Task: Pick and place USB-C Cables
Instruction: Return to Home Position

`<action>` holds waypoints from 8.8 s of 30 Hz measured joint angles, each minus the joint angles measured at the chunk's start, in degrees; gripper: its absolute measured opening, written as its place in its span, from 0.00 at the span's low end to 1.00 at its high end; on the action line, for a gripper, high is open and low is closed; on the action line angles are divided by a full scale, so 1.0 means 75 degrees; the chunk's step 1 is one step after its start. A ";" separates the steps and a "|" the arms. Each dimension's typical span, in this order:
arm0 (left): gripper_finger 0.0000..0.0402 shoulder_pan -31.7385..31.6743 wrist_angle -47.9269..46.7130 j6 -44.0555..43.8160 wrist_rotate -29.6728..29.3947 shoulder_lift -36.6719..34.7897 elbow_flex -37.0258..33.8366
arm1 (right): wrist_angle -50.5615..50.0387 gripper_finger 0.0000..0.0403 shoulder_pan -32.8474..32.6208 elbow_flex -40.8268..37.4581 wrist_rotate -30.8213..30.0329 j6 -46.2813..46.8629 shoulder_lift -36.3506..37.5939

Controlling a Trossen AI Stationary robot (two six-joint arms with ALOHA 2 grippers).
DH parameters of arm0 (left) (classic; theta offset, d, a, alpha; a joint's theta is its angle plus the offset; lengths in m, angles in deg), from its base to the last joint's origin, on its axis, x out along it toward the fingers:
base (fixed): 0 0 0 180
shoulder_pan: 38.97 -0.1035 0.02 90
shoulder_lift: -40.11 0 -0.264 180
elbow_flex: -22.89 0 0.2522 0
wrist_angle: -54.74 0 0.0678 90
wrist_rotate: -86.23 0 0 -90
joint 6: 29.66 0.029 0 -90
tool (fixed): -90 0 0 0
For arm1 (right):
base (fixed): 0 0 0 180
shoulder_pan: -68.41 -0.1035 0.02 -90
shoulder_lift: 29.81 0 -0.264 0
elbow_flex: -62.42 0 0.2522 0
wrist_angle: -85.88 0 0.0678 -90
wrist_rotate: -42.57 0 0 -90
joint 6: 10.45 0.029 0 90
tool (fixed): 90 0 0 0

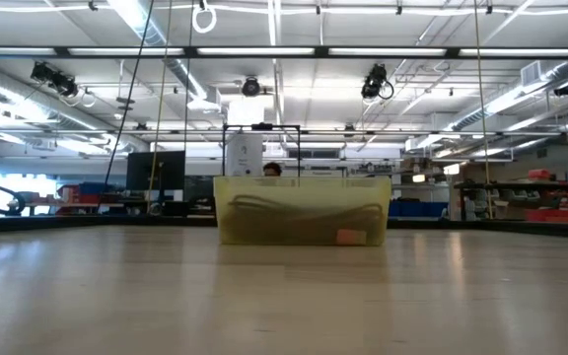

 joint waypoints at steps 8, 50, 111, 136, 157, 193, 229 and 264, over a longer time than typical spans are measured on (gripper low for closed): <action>0.52 0.0000 0.3139 0.0270 0.0003 -0.1687 -0.3020 | 0.0097 0.21 0.0000 -0.0003 0.0415 0.0773 0.0142; 0.04 -0.0003 0.3196 0.0847 -0.1643 -0.1388 -0.3710 | -0.0137 0.01 0.0000 -0.0006 -0.0798 0.0132 0.0000; 0.05 -0.0005 0.6237 -0.0104 0.0774 -0.6574 -1.0387 | 0.7193 0.07 -0.0003 -1.4038 -0.0981 0.2785 0.8964; 0.05 -0.0003 1.2999 -0.0923 0.1486 -0.6620 -1.4812 | 0.7239 0.06 -0.0003 -1.4053 -0.0501 0.2846 0.8845; 0.05 -0.1960 1.2220 -0.0683 0.1897 -0.6620 -1.4872 | 0.5544 0.02 0.0000 -1.4050 -0.0779 0.2587 0.8941; 0.05 -0.2259 1.2231 -0.1299 0.2547 -0.6620 -1.4878 | 0.9131 0.02 -0.2283 -1.6897 -0.2317 0.4102 0.8790; 0.05 -0.2259 1.1473 -0.0544 0.2538 -0.6617 -1.4878 | 0.9172 0.02 -0.2591 -1.6897 -0.2517 0.2555 0.8169; 0.04 -0.2022 1.1441 -0.0555 0.2474 -0.6617 -1.4878 | 0.9169 0.02 -0.2590 -1.6897 -0.2514 0.2558 0.8169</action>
